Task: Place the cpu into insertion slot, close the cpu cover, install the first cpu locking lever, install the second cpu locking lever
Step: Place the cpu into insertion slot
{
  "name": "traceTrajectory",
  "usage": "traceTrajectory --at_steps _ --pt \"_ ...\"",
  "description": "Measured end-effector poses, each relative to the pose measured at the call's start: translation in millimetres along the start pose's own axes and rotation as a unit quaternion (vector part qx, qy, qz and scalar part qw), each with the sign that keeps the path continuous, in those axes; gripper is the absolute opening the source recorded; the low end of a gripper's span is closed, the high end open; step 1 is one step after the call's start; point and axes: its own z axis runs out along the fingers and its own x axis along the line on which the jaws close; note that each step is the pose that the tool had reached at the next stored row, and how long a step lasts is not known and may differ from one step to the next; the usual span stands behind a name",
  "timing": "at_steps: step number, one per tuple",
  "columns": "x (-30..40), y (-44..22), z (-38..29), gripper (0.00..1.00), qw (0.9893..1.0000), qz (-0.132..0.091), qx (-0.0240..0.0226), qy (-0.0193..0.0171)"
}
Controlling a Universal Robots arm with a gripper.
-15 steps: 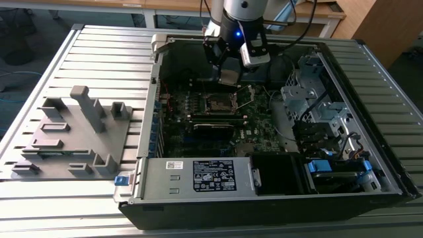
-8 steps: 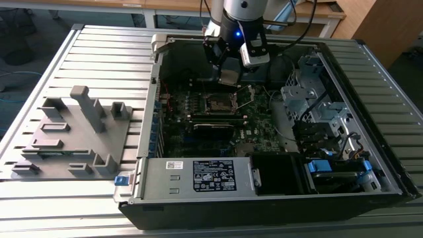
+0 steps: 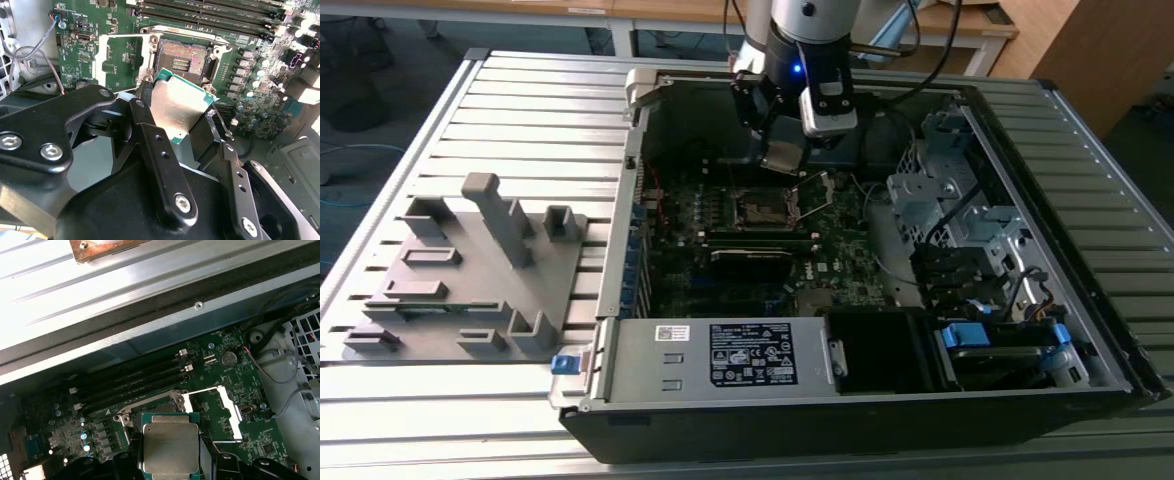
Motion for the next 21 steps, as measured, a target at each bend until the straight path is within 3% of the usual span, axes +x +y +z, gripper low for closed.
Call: traceTrajectory --at_steps 4,9,18,21 --pt "0.0 0.0 0.0 0.54 1.0 0.001 0.0 -0.0001" --pt "0.0 0.0 0.4 0.54 0.9995 0.032 -0.0006 -0.0029" --pt "0.0 0.0 0.5 0.54 0.9994 0.033 -0.0007 -0.0031" --pt "0.0 -0.1 1.1 0.54 0.9989 0.047 -0.001 -0.0043"
